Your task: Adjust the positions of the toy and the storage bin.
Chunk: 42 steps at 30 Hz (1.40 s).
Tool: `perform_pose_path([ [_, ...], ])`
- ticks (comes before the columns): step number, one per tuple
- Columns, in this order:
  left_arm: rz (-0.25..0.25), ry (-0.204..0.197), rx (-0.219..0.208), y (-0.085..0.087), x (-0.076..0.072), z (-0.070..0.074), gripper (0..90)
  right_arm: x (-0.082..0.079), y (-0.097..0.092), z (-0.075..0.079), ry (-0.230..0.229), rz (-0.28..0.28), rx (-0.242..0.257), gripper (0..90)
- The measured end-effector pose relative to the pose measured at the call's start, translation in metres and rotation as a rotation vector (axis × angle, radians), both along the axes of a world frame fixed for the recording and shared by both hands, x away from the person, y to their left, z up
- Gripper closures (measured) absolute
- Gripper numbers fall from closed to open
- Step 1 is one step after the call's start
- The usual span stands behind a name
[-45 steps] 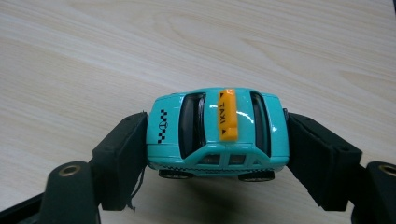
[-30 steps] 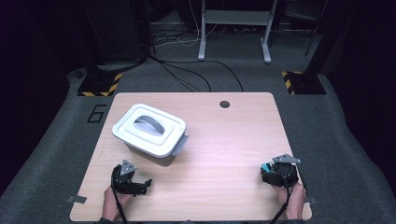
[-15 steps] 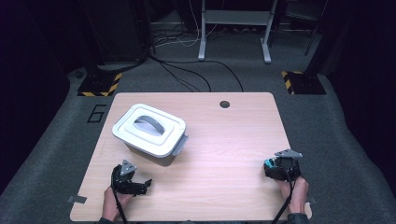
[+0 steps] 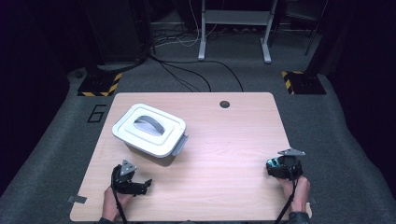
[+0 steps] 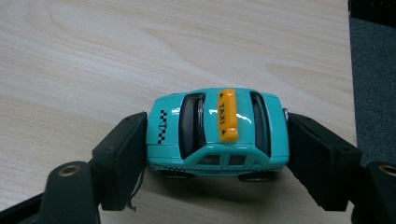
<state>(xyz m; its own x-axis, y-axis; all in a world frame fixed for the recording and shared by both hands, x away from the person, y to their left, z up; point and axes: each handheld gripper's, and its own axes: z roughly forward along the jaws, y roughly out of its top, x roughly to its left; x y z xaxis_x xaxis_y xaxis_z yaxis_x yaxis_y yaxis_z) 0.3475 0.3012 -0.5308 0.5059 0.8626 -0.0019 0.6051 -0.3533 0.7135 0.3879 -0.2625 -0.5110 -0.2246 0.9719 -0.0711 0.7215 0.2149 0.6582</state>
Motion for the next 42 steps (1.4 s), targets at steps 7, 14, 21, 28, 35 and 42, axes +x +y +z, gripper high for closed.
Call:
perform_pose_path([
  [7, 0.002, -0.005, -0.003, 0.0, 0.0, 0.0, 0.0, 0.001, -0.002, -0.001, 0.006, 0.002, 0.007, 23.9],
  [14, 0.002, -0.003, -0.002, 0.0, 0.0, 0.0, 0.0, 0.0, -0.004, -0.002, 0.012, -0.007, 0.044, 23.7],
  [21, 0.002, -0.003, -0.002, 0.0, 0.0, 0.0, 0.0, 0.0, -0.008, -0.004, 0.017, -0.01, 0.071, 23.5],
  [28, -0.001, 0.002, -0.001, 0.0, 0.0, 0.0, 0.0, 0.0, -0.008, -0.005, 0.012, -0.024, 0.083, 16.6],
  [35, -0.001, -0.004, -0.003, 0.0, 0.0, 0.0, 0.0, -0.004, -0.009, 0.0, -0.018, -0.023, 0.092, 10.2],
  [42, -0.003, -0.001, -0.005, 0.0, -0.001, 0.0, 0.0, -0.013, -0.004, 0.014, -0.052, 0.002, 0.099, 6.1],
])
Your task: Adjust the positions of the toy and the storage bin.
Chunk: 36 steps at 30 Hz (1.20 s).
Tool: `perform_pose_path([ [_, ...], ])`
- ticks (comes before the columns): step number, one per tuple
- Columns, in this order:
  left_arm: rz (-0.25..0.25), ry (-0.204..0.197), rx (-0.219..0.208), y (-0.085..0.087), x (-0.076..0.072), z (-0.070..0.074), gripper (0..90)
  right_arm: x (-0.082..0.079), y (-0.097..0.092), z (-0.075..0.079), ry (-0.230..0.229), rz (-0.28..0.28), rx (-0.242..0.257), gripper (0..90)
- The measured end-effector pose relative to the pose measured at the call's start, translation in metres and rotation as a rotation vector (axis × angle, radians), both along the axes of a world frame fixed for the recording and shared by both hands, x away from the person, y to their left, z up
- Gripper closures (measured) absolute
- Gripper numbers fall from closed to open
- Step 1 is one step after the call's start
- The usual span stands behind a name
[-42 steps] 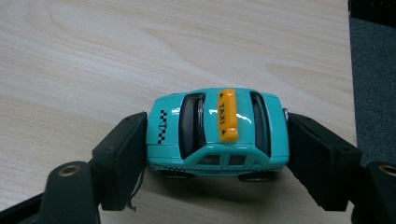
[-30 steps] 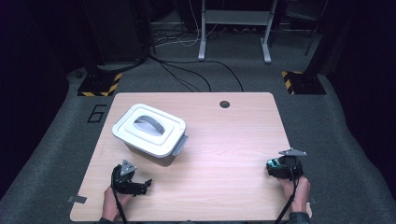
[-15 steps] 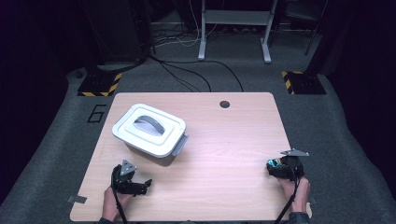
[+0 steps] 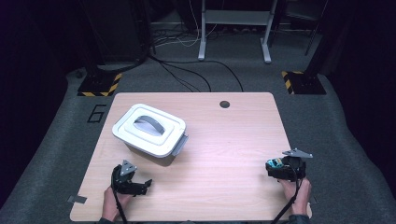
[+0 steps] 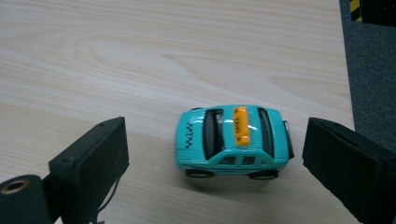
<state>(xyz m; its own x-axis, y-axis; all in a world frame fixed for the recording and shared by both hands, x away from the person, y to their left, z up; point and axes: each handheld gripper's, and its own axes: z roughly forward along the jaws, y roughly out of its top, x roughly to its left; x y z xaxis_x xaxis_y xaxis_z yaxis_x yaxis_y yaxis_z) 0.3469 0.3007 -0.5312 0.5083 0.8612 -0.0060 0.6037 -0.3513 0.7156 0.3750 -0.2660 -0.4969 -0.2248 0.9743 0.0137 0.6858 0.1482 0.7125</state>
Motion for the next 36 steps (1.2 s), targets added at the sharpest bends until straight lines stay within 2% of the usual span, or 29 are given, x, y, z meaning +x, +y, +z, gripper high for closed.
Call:
perform_pose_path([
  [8, -0.009, 0.001, 0.003, 0.0, 0.0, 0.0, 0.0, -0.011, 0.025, 0.008, -0.018, 0.066, -0.004, 4.0],
  [18, -0.015, 0.005, 0.006, 0.001, 0.0, 0.001, 0.0, -0.024, 0.072, 0.008, -0.042, 0.194, 0.004, 2.9],
  [25, -0.033, 0.006, 0.013, 0.002, 0.0, 0.001, 0.0, -0.029, 0.103, -0.006, -0.023, 0.263, 0.018, 1.1],
  [28, -0.034, 0.01, 0.006, 0.005, -0.001, 0.002, 0.0, -0.028, 0.109, -0.012, -0.015, 0.276, 0.027, 0.1],
  [30, -0.03, 0.02, -0.023, 0.007, -0.003, 0.002, 0.0, -0.027, 0.114, -0.018, -0.008, 0.286, 0.036, 0.0],
  [31, -0.032, 0.016, -0.019, 0.008, -0.003, 0.003, 0.0, -0.026, 0.116, -0.021, -0.005, 0.289, 0.037, 0.0],
  [32, -0.031, 0.008, -0.033, 0.01, -0.004, 0.003, 0.0, -0.026, 0.118, -0.023, -0.003, 0.291, 0.038, 0.0],
  [35, -0.031, 0.006, -0.035, 0.013, -0.006, 0.008, 0.0, -0.023, 0.124, -0.029, -0.002, 0.301, -0.006, 0.0],
  [36, -0.035, 0.005, -0.04, 0.015, -0.006, 0.01, 0.0, -0.023, 0.125, -0.029, -0.002, 0.299, -0.005, 0.0],
])
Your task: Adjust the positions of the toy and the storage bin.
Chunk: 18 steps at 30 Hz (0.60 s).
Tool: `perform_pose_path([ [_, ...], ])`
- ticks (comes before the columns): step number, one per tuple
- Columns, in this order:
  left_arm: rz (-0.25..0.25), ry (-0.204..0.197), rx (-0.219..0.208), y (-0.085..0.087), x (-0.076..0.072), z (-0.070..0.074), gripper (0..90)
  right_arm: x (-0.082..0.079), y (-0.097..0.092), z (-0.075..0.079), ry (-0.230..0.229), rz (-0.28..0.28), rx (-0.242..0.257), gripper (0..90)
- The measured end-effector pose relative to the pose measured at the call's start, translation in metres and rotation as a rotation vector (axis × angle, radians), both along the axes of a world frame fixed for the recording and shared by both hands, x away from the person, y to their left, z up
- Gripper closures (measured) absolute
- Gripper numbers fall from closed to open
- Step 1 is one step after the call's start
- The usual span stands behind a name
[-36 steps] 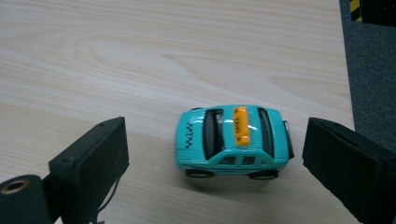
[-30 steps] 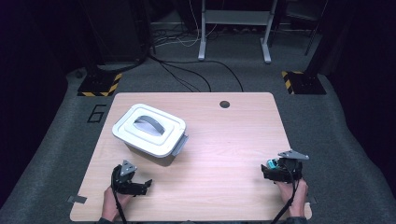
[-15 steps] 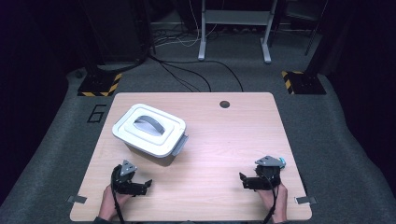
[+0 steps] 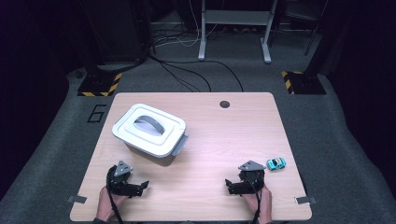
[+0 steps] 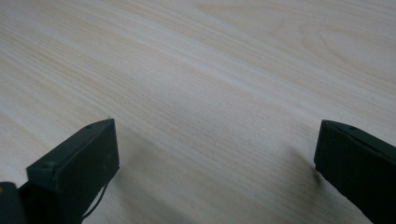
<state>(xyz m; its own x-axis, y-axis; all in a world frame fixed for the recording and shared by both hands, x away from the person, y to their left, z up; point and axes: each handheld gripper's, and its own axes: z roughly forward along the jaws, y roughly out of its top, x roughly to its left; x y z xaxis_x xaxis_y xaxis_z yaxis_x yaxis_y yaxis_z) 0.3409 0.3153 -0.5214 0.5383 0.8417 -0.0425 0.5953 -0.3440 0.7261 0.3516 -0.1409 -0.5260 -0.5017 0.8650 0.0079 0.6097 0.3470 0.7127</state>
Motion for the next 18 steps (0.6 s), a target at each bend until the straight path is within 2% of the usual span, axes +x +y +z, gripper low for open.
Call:
perform_pose_path([
  [1, -0.001, -0.006, 0.0, 0.001, 0.0, 0.002, 0.0, 0.001, 0.001, 0.0, -0.014, -0.002, -0.001, 0.0],
  [5, -0.004, -0.017, 0.011, 0.006, 0.0, 0.012, 0.0, 0.004, 0.005, -0.002, 0.007, -0.002, -0.01, 0.0],
  [9, 0.006, -0.035, 0.005, 0.012, -0.001, 0.024, 0.0, 0.002, 0.006, -0.004, -0.016, -0.002, -0.014, 0.0],
  [12, 0.014, -0.049, 0.006, 0.015, -0.002, 0.034, 0.0, 0.003, 0.006, -0.004, -0.008, 0.001, -0.01, 0.0],
  [18, 0.005, -0.055, 0.02, 0.02, -0.001, 0.053, 0.0, 0.003, 0.006, -0.004, -0.008, 0.001, -0.009, 0.0],
])
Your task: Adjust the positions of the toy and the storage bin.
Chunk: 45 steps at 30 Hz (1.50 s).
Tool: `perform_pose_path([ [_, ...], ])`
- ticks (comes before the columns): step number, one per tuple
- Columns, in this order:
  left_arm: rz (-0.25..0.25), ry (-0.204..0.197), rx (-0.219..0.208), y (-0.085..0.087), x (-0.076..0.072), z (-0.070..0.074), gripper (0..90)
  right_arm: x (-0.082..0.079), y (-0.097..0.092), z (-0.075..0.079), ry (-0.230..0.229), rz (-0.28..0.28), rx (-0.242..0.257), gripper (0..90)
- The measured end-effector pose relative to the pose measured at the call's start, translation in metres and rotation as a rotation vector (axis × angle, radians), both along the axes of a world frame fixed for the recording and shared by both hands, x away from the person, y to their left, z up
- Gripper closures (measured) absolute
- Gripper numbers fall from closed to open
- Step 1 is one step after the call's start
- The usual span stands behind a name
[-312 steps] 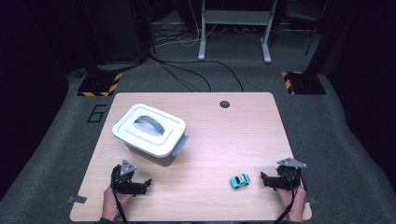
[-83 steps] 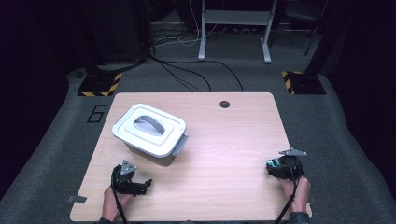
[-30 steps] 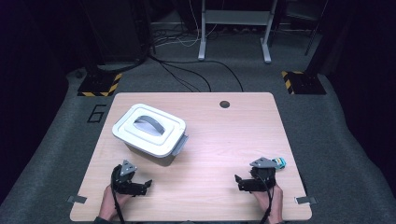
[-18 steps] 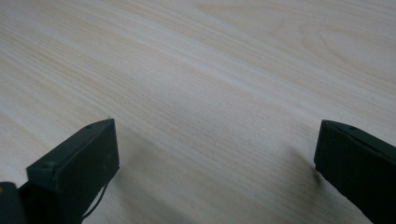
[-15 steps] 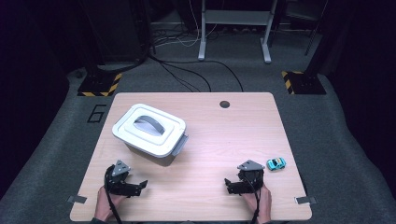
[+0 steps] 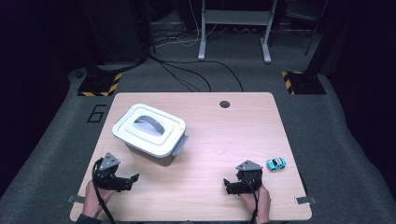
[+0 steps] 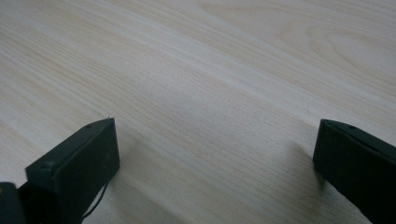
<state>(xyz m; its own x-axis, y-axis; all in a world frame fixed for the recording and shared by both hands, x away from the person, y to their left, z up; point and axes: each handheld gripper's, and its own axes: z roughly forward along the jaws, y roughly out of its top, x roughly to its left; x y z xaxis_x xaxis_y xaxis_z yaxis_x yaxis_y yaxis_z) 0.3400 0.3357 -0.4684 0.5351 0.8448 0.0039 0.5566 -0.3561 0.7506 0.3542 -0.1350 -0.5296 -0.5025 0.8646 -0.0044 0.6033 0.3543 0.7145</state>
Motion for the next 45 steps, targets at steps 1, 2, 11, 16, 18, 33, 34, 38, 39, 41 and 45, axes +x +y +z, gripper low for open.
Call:
perform_pose_path([
  [1, 0.002, -0.005, -0.002, 0.001, 0.0, 0.002, 0.0, 0.0, 0.0, 0.0, 0.0, 0.0, 0.0, 0.0],
  [2, 0.003, -0.002, 0.004, 0.002, 0.001, 0.006, 0.0, 0.0, 0.0, 0.0, 0.001, 0.0, 0.0, 0.0],
  [11, 0.021, -0.036, -0.004, 0.013, 0.005, 0.034, 0.0, 0.0, 0.0, 0.0, 0.001, -0.001, 0.001, 0.0],
  [16, 0.028, -0.065, 0.009, 0.018, 0.011, 0.052, 0.0, 0.0, 0.0, 0.0, 0.0, -0.001, 0.001, 0.0],
  [18, 0.029, -0.072, 0.017, 0.019, 0.016, 0.057, 0.0, 0.0, 0.0, 0.0, 0.001, -0.002, 0.001, 0.0],
  [33, 0.024, -0.082, -0.003, 0.026, 0.059, 0.077, 0.0, 0.0, 0.0, 0.0, 0.0, -0.001, 0.001, 0.0],
  [34, 0.024, -0.077, -0.003, 0.027, 0.062, 0.077, 0.0, 0.0, 0.0, 0.0, 0.0, -0.001, 0.001, 0.0],
  [38, 0.033, -0.057, -0.022, 0.029, 0.079, 0.078, 0.0, 0.0, 0.0, 0.0, 0.001, -0.002, 0.001, 0.0],
  [39, 0.034, -0.053, -0.026, 0.029, 0.082, 0.078, 0.0, 0.0, 0.0, 0.0, 0.0, -0.001, 0.001, 0.0],
  [41, 0.038, -0.044, -0.032, 0.031, 0.089, 0.077, 0.0, 0.0, 0.0, 0.0, 0.001, -0.001, 0.001, 0.0],
  [45, 0.048, -0.026, -0.024, 0.032, 0.102, 0.073, 0.0, 0.0, 0.0, 0.0, 0.0, -0.001, 0.001, 0.0],
])
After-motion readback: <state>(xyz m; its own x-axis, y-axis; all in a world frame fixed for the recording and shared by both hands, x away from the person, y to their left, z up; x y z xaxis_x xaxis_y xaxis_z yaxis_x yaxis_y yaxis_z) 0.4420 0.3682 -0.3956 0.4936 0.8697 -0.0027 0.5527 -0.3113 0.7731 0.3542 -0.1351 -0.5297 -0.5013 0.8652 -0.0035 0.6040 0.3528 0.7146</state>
